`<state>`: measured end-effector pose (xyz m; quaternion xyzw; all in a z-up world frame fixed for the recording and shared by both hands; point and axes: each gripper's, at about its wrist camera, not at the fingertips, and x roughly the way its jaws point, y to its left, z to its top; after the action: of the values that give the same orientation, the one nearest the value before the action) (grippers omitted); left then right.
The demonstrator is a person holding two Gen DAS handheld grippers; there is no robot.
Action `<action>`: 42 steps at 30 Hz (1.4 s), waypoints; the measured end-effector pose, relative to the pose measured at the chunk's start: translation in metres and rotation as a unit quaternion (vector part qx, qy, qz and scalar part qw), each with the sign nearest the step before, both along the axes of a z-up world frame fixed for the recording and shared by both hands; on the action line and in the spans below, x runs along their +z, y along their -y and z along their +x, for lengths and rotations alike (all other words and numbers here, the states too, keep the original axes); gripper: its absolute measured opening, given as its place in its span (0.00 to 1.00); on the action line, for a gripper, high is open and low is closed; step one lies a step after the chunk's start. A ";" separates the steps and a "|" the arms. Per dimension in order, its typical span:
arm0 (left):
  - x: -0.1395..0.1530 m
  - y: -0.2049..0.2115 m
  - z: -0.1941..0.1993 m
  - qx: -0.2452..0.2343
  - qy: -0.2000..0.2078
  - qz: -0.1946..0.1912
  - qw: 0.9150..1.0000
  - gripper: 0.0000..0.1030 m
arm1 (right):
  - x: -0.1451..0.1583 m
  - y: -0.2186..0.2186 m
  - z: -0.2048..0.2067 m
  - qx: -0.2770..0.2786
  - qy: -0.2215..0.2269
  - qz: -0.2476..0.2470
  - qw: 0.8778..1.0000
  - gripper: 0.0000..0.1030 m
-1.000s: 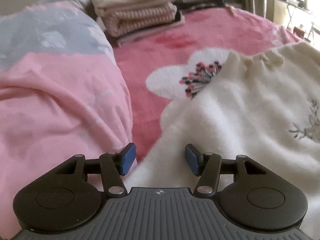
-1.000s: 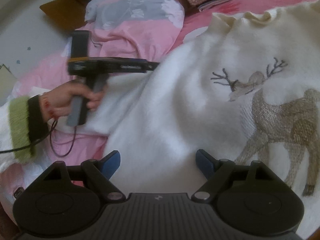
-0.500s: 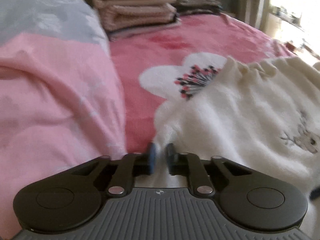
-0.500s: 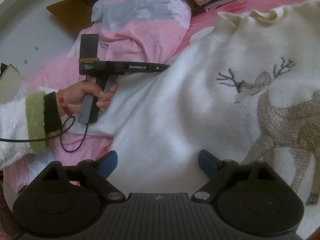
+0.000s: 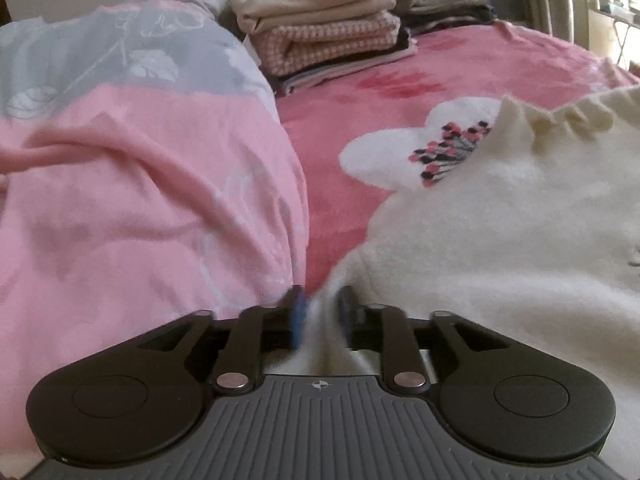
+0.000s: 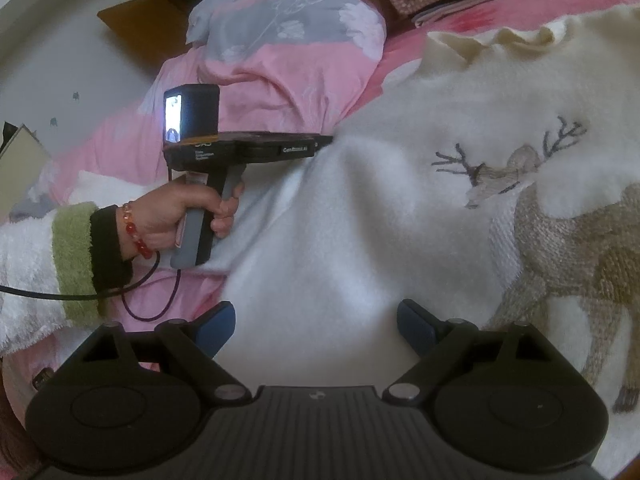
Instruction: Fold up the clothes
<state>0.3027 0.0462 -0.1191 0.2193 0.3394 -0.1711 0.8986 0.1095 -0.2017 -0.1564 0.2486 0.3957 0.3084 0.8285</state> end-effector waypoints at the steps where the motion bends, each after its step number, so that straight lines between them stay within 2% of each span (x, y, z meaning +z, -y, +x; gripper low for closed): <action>1: 0.006 -0.002 0.000 0.002 -0.003 -0.009 1.000 0.38 | 0.000 0.000 0.000 0.000 0.000 0.000 1.000 0.88; 4: 0.026 -0.011 -0.007 0.022 0.006 -0.044 0.999 0.49 | -0.001 0.001 -0.001 0.000 0.002 0.000 1.000 0.88; 7: 0.043 -0.019 -0.022 0.038 0.007 -0.088 0.995 0.49 | -0.002 0.001 -0.003 0.000 0.003 -0.003 1.000 0.88; 10: 0.048 -0.020 -0.043 0.032 -0.023 -0.111 0.993 0.49 | -0.001 0.002 -0.003 -0.001 0.003 -0.004 1.000 0.88; 12: 0.041 -0.018 -0.054 0.023 -0.050 -0.114 0.992 0.49 | 0.000 0.001 -0.003 -0.002 0.002 -0.007 1.000 0.88; 15: 0.015 -0.014 -0.059 0.031 -0.081 -0.086 0.992 0.49 | 0.002 -0.003 -0.002 -0.006 0.001 -0.014 1.000 0.88; 16: 0.004 -0.015 -0.059 0.038 -0.086 -0.079 0.992 0.49 | 0.002 -0.004 -0.002 -0.007 0.000 -0.017 1.000 0.88; 18: -0.006 -0.021 -0.060 0.044 -0.076 -0.098 0.991 0.51 | 0.003 -0.006 -0.002 -0.009 0.000 -0.023 1.000 0.88; 22: 0.009 -0.023 -0.065 0.073 -0.090 -0.129 0.985 0.50 | 0.012 -0.003 -0.002 -0.027 -0.023 -0.025 0.999 0.86; 27: 0.034 -0.009 -0.097 0.044 -0.069 -0.136 0.987 0.51 | 0.026 0.014 -0.019 -0.068 -0.029 -0.037 0.997 0.86; 29: 0.038 0.000 -0.108 0.044 -0.064 -0.147 0.986 0.60 | 0.028 0.020 -0.025 -0.084 -0.036 -0.047 0.995 0.85; 33: 0.037 0.020 -0.131 0.051 -0.072 -0.164 0.983 0.62 | 0.034 0.035 -0.040 -0.124 -0.045 -0.080 0.988 0.82; 37: 0.035 0.039 -0.152 0.044 -0.067 -0.170 0.982 0.62 | 0.051 0.056 -0.054 -0.167 -0.030 -0.104 0.980 0.77; 42: 0.032 0.048 -0.166 0.049 -0.041 -0.175 0.983 0.61 | 0.078 0.079 -0.050 -0.196 0.022 -0.172 0.965 0.69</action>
<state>0.1368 -0.0022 -0.0873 0.0348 0.3514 -0.1920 0.9157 0.0599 -0.2811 -0.0780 0.1682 0.3681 0.0723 0.9116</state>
